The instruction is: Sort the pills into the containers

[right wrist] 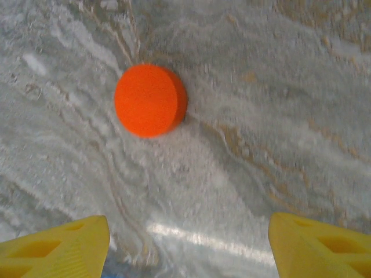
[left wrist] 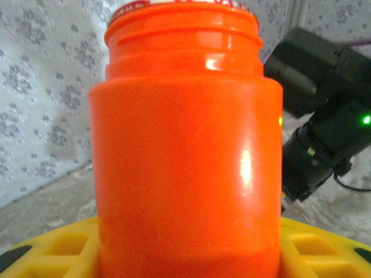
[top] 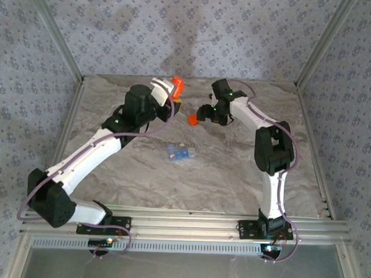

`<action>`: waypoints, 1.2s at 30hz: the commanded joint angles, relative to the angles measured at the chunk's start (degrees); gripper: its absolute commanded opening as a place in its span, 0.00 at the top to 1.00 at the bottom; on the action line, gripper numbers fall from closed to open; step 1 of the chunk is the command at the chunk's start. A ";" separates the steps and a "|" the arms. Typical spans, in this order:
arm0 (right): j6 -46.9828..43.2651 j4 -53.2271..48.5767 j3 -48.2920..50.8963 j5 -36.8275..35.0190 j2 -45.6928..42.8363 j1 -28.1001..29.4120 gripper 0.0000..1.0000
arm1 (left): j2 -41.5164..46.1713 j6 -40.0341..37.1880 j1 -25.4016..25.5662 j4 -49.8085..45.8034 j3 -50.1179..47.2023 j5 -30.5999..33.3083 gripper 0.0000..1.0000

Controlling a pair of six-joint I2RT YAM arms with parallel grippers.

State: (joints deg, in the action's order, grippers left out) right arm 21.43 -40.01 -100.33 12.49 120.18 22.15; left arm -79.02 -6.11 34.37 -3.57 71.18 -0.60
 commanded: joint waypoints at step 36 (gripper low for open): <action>-12.55 -12.09 -31.13 -12.94 25.41 8.08 0.22 | -0.63 -1.19 -3.89 1.33 6.57 -0.36 1.00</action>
State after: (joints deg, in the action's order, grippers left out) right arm 9.93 -49.25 -129.69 1.23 144.03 30.09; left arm -82.87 -8.08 30.96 -3.44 78.35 -0.58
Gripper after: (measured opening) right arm 0.779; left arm 0.518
